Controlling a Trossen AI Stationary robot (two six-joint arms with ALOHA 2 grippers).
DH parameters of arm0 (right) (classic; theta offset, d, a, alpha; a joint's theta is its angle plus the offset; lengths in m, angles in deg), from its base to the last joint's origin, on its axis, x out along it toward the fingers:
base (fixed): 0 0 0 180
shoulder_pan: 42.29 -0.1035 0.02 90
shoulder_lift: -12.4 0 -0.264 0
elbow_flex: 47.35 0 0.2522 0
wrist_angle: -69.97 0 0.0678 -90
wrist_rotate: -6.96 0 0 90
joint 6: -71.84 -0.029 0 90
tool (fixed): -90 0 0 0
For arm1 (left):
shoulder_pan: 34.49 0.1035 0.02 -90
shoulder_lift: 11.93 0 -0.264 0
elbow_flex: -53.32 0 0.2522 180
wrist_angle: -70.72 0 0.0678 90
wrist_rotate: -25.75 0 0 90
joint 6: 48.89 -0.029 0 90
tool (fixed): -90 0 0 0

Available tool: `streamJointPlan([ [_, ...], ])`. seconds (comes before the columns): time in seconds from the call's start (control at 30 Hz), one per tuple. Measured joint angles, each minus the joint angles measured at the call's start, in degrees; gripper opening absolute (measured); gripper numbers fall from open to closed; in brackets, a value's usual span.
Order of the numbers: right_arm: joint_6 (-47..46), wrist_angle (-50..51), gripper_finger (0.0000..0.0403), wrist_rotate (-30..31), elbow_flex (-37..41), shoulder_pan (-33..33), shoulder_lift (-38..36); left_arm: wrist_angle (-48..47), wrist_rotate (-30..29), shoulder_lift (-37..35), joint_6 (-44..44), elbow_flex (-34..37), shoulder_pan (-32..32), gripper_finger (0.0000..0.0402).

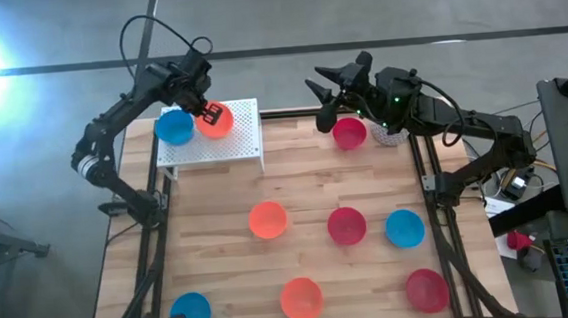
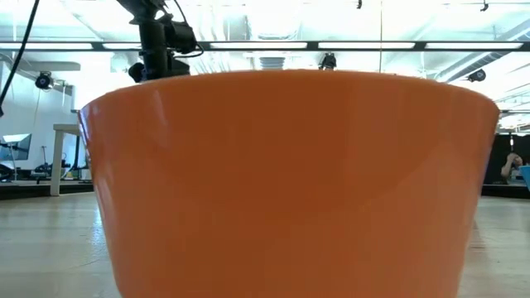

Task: Pick & Place Mini bowls
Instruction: Put the top orange bowl on the center part of the shelf

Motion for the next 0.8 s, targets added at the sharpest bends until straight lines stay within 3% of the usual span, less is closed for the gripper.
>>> streamJointPlan([
  [0.47, -0.2, 0.0, 0.0173, 0.0, 0.0, 0.0, 0.0, -0.1, -0.4, 0.0, -0.2, 0.0, 0.0, 0.0003],
  [0.8, -0.3, 0.0, 0.0173, 0.0, 0.0, 0.0, 0.0, -0.2, -3.2, 0.1, -2.0, 0.0, 0.0, 0.0072],
])
